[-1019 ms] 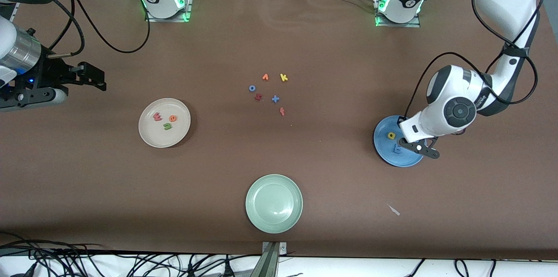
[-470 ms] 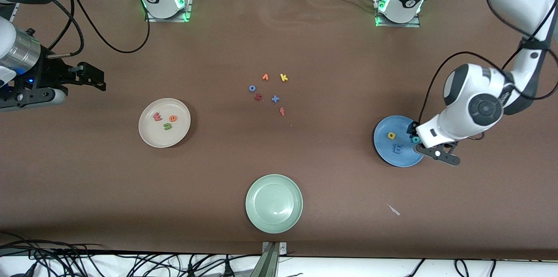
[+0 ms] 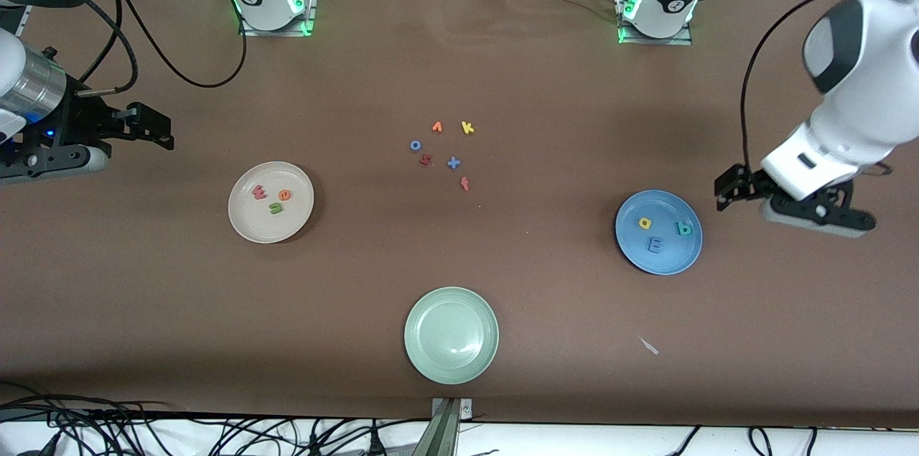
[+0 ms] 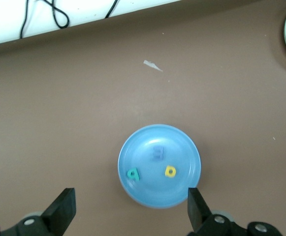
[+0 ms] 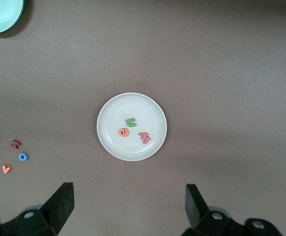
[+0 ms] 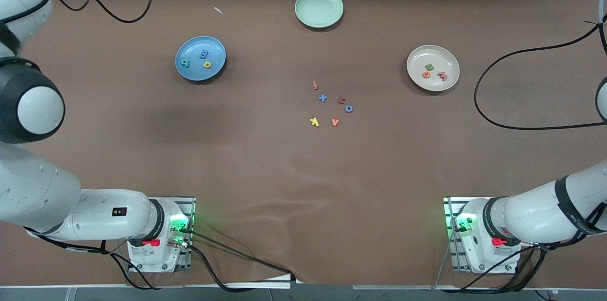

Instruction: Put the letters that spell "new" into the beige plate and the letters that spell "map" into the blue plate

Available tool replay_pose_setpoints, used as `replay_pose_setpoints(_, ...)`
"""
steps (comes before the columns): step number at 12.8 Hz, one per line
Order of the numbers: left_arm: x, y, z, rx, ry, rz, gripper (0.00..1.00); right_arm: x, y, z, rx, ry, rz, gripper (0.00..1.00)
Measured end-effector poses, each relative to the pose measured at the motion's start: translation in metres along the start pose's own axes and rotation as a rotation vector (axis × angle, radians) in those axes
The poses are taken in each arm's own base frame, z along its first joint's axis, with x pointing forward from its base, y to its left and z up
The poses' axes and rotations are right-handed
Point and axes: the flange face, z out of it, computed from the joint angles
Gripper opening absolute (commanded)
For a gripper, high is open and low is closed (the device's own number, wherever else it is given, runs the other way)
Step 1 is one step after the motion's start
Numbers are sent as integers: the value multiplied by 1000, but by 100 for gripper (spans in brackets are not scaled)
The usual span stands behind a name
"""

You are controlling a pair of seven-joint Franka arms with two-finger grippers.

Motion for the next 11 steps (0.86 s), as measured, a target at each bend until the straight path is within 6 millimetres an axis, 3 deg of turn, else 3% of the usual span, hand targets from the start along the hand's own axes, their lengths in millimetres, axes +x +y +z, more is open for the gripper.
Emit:
replay_pose_setpoints(3,-24,8,-48,6,-20,-19,100,0,0,0,0,0,0,100)
replay_pose_setpoints(5,-41,14,-66,3,-73,-23,100,0,0,0,0,0,0,100)
replay_pose_setpoints(11,-47,18,-71,-3,-105,-73,100,0,0,0,0,0,-1,100)
